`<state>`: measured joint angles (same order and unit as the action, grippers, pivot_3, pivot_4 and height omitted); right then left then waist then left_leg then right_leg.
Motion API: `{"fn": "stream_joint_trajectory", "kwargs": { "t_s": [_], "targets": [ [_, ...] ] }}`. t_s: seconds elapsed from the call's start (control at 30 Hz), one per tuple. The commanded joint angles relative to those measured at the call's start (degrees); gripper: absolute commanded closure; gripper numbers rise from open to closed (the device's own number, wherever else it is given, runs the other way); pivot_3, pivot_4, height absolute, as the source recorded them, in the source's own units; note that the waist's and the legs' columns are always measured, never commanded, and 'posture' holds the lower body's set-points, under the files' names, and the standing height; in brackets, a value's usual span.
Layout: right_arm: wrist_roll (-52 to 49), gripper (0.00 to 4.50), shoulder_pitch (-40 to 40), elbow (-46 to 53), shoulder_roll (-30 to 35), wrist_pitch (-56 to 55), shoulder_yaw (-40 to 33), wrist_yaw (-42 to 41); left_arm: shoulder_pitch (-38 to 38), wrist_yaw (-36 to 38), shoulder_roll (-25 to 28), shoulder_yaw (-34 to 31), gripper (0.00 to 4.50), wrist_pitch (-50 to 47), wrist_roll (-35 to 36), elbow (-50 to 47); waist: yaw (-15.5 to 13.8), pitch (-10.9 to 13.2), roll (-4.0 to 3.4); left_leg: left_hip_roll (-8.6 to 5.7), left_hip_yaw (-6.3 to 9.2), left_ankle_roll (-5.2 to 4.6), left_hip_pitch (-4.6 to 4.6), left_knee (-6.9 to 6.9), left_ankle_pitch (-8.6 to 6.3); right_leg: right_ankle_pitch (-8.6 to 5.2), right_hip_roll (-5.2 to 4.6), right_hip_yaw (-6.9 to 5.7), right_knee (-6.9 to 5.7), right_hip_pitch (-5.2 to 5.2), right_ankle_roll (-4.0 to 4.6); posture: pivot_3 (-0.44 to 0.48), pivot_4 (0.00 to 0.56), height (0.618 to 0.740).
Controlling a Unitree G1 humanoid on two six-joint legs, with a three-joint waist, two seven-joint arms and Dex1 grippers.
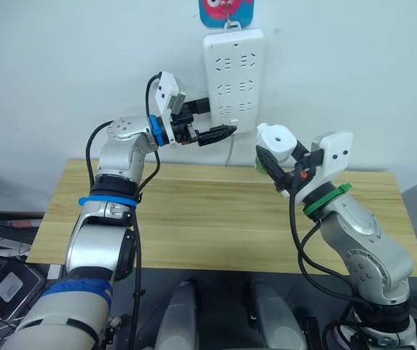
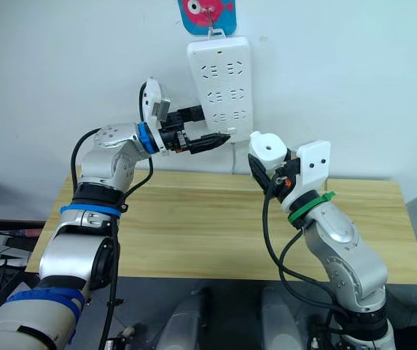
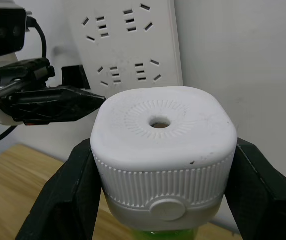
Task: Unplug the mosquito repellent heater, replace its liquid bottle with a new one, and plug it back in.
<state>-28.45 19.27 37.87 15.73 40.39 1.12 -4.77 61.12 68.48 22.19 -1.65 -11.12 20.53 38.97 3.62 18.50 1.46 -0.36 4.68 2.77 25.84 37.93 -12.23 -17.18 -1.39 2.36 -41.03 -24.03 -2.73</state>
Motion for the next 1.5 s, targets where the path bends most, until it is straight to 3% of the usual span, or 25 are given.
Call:
{"fn": "stream_joint_trajectory", "kwargs": {
  "t_s": [0.03,0.2,0.23,1.5],
  "targets": [
    [-0.82,1.54,1.6,3.97,-0.61,1.25,-0.72,0.76,2.22,0.95,-0.39,-1.97,1.55,-2.54,2.43,-0.65,0.01,0.0,0.0,0.0,0.01,0.0,0.01,0.0,0.0,0.0,0.0,0.0,-0.01,-0.01,0.0,-0.057,0.272,0.74],
    [-0.33,1.54,4.26,4.85,-1.26,4.6,0.81,1.44,2.82,1.01,-0.74,-2.49,3.14,-3.02,2.19,0.05,0.0,0.0,0.0,0.0,-0.01,0.01,0.04,0.0,0.0,0.0,-0.01,0.0,0.0,-0.03,0.0,-0.064,0.273,0.74],
    [-0.23,1.54,4.81,4.75,-1.63,5.07,0.89,1.73,2.84,1.09,-0.82,-2.56,3.18,-3.03,2.1,0.16,0.01,0.0,0.0,-0.01,-0.01,0.01,0.03,0.0,0.01,0.0,-0.01,0.0,-0.01,-0.02,0.0,-0.064,0.273,0.74],
    [3.96,1.54,10.66,2.36,-4.18,9.54,0.51,3.59,2.26,1.07,-1.12,-2.08,3.18,-0.97,0.39,0.24,-0.03,0.0,0.0,0.0,-0.01,0.01,0.04,0.02,0.01,0.0,-0.02,0.0,-0.02,-0.04,0.0,-0.058,0.274,0.74]
  ]
}}
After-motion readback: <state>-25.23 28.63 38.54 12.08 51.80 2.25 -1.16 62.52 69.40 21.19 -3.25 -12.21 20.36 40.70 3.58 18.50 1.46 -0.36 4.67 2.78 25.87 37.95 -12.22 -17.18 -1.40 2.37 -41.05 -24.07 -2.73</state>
